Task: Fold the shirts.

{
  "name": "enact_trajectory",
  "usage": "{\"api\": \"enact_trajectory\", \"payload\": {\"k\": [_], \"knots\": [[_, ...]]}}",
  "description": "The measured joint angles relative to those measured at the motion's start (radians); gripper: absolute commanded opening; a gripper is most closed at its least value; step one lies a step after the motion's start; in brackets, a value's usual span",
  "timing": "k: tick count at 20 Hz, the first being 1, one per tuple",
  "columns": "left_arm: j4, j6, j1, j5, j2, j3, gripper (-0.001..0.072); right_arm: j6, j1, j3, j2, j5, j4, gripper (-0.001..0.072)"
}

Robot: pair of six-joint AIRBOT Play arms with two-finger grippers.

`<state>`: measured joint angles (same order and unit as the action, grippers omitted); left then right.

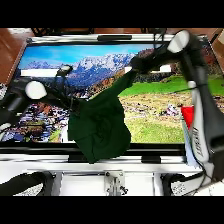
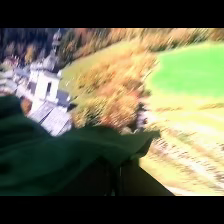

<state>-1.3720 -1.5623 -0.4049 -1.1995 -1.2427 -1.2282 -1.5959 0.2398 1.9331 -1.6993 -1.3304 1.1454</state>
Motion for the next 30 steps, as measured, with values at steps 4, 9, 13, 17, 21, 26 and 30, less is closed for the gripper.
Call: {"api": "enact_trajectory", "payload": {"k": [4,9,13,17,21,26,30], "knots": [[0.01,-0.016,0.006,0.018,-0.102,0.018,0.0677,-0.028,0.007,0.002,-0.122,-0.024,-0.123,0.0594],[-0.048,-0.023,0.126,-0.14,-0.132,-0.111,0.0664,-0.008,-0.029,0.004,-0.068,-0.171,-0.075,0.0591],[-0.08,-0.009,0.3,-0.265,-0.094,-0.124,0.0662,0.043,-0.067,-0.056,0.037,-0.349,0.123,0.0591],[-0.029,0.031,0.443,-0.281,-0.029,0.091,0.0472,0.079,-0.129,-0.32,0.186,-0.377,0.125,0.0591],[0.106,0.061,0.486,-0.144,-0.002,0.322,0.0475,0.093,-0.163,-0.649,0.324,-0.311,0.078,0.0591],[0.251,0.101,0.472,0.028,-0.012,0.459,0.0474,0.098,-0.172,-0.885,0.396,-0.229,0.025,0.0591],[0.298,0.112,0.462,0.146,-0.029,0.485,0.0471,0.097,-0.174,-0.937,0.409,-0.185,-0.014,0.0591]]}}
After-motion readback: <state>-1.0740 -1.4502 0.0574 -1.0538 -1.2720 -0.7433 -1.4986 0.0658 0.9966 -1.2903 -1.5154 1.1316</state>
